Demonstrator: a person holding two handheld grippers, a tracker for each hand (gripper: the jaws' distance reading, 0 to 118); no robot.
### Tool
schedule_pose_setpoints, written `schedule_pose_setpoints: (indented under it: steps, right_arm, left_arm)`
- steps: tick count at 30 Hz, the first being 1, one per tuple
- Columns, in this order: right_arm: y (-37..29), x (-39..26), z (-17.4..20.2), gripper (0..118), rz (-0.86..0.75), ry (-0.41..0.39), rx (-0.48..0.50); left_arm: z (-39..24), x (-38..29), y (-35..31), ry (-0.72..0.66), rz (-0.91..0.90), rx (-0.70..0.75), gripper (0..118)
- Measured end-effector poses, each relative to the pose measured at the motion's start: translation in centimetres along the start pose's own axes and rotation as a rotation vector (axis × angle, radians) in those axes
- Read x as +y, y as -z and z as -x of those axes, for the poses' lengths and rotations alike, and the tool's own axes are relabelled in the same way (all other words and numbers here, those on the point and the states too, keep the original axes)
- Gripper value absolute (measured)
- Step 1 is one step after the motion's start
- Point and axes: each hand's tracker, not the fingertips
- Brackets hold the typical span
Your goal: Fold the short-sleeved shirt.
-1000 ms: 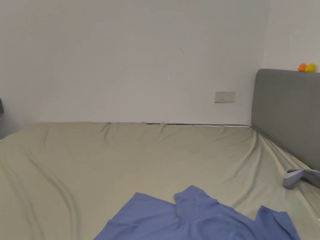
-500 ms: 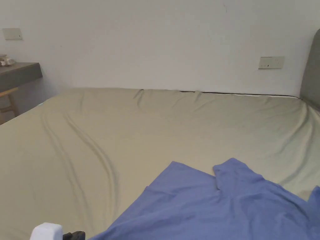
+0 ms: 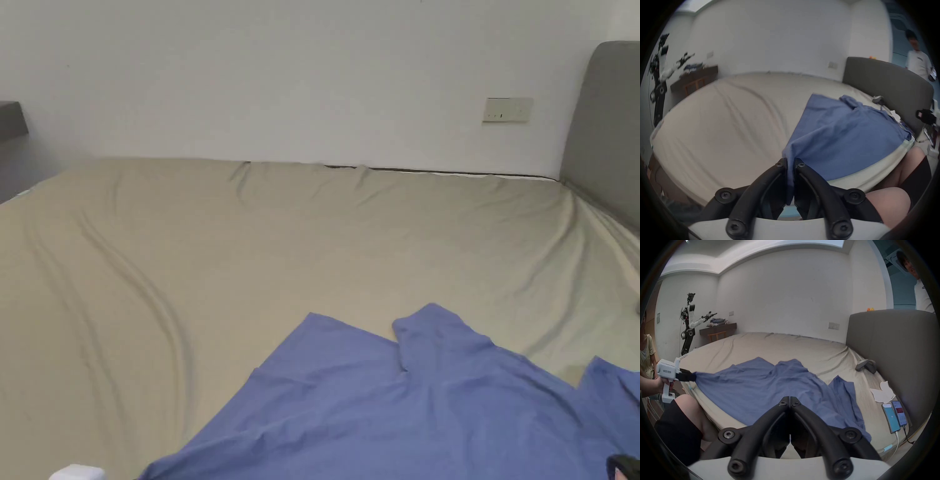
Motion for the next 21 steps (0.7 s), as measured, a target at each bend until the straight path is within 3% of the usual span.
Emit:
schedule_pose_setpoints:
  steps: [4,5,6,7,8,9,13,16,18,19,21]
  right_arm:
    - [5.7,0.9,-1.2,2,0.055,-0.065,-0.018]
    - [7.5,1.9,-1.7,12,0.027,-0.116,-0.026]
    - [10.5,2.3,-2.8,49,0.146,-0.011,0.005]
    - [13.1,3.1,-3.4,81,0.189,0.019,0.026]
    - [15.8,3.6,-4.3,100,0.251,0.043,0.007]
    - [18.8,4.5,-5.1,104,0.223,0.013,0.008]
    - [29.1,6.6,-7.8,101,0.237,-0.045,-0.136]
    - [33.9,6.2,-9.7,84,0.317,0.048,-0.151]
    - [35.4,4.9,-10.4,81,0.442,0.105,-0.137]
    - [34.6,3.6,-9.6,66,0.49,0.128,-0.104]
    - [32.0,3.5,-9.2,58,0.255,0.033,-0.148]
  left_arm:
    - [-0.4,0.7,-2.1,-0.007,-0.039,-0.049,4]
    - [-2.3,1.7,-3.4,-0.005,-0.043,-0.052,4]
    - [-2.4,1.9,-3.6,-0.012,-0.043,-0.058,4]
    - [-2.5,2.1,-3.6,-0.021,-0.034,-0.063,4]
    - [-2.6,2.2,-3.6,-0.029,-0.03,-0.062,4]
    - [-2.9,2.8,-3.7,-0.032,-0.025,-0.062,4]
    - [0.0,1.9,-2.4,-0.056,-0.008,-0.055,4]
    - [-0.1,1.3,-1.5,-0.059,0.008,-0.043,4]
    - [-0.4,1.1,-1.2,-0.075,0.022,-0.04,4]
    - [-0.1,1.0,-1.2,-0.086,0.03,-0.044,4]
    - [0.4,0.8,-1.2,-0.099,0.032,-0.05,4]
